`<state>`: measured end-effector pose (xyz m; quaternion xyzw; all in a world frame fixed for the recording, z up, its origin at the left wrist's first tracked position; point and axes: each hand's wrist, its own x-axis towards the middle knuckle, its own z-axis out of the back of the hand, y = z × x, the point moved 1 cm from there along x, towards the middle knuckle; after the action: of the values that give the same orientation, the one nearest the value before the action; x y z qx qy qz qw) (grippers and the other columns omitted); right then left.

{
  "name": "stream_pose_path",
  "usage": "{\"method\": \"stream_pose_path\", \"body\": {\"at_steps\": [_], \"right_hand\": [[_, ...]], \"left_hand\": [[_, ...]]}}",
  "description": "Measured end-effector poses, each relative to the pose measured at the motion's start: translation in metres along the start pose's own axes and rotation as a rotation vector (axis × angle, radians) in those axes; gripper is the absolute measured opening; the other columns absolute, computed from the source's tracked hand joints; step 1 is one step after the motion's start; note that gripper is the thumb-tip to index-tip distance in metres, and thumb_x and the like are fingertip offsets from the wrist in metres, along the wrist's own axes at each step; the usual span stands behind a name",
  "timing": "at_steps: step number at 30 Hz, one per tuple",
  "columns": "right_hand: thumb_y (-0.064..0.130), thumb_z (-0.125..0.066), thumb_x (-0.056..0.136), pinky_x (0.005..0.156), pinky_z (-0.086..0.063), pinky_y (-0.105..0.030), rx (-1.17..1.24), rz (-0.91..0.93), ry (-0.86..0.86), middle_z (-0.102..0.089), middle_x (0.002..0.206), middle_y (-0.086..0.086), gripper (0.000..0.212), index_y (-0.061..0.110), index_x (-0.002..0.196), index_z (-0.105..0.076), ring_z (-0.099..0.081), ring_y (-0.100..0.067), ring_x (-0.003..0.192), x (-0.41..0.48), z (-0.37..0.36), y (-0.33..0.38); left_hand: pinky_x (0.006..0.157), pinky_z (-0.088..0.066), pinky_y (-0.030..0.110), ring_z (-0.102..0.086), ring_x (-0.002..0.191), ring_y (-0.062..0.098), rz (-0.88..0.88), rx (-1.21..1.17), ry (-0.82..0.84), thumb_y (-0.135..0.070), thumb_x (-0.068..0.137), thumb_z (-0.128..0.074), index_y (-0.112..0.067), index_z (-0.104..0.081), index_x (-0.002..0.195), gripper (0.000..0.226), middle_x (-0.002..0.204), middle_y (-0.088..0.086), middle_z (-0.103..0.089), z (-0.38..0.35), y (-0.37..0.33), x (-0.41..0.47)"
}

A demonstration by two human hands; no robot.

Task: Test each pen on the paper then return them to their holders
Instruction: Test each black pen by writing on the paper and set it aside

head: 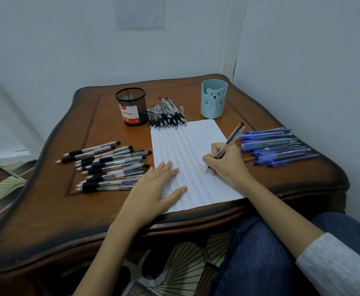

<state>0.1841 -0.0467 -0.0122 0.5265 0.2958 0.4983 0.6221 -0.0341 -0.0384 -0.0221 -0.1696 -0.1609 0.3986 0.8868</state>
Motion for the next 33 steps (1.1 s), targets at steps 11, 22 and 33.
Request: {"method": "stream_pose_path", "body": {"at_steps": [11,22,33], "right_hand": [[-0.007,-0.062,0.08,0.041,-0.041,-0.023,-0.011,0.021,-0.025,-0.041,0.055,-0.014,0.027,-0.014,0.063,-0.043,-0.049,-0.025,0.045,0.0019,0.0,-0.0017],[-0.007,-0.06,0.079,0.043,-0.037,-0.024,-0.053,0.052,-0.025,-0.036,0.054,-0.012,0.027,-0.011,0.062,-0.04,-0.047,-0.022,0.046,0.0021,-0.001,-0.0058],[0.037,-0.046,0.1,0.038,-0.022,-0.023,0.388,-0.164,-0.038,-0.042,0.05,0.002,0.022,0.018,0.09,-0.045,-0.033,-0.008,0.038,0.0046,0.0056,0.0034]], "left_hand": [[0.119,-0.007,0.027,-0.015,0.143,0.001,0.003,0.002,-0.003,-0.079,0.078,-0.024,-0.031,-0.037,0.145,0.084,0.155,-0.01,-0.024,-0.0001,-0.0001,-0.0001],[0.12,-0.008,0.029,-0.015,0.143,0.002,-0.001,0.0,0.001,-0.079,0.078,-0.024,-0.031,-0.037,0.145,0.084,0.156,-0.01,-0.024,-0.0006,0.0008,0.0001],[0.12,-0.013,0.031,-0.018,0.143,0.002,-0.009,-0.016,-0.017,-0.078,0.079,-0.027,-0.03,-0.039,0.144,0.081,0.154,-0.01,-0.027,-0.0004,0.0007,0.0002]]}}
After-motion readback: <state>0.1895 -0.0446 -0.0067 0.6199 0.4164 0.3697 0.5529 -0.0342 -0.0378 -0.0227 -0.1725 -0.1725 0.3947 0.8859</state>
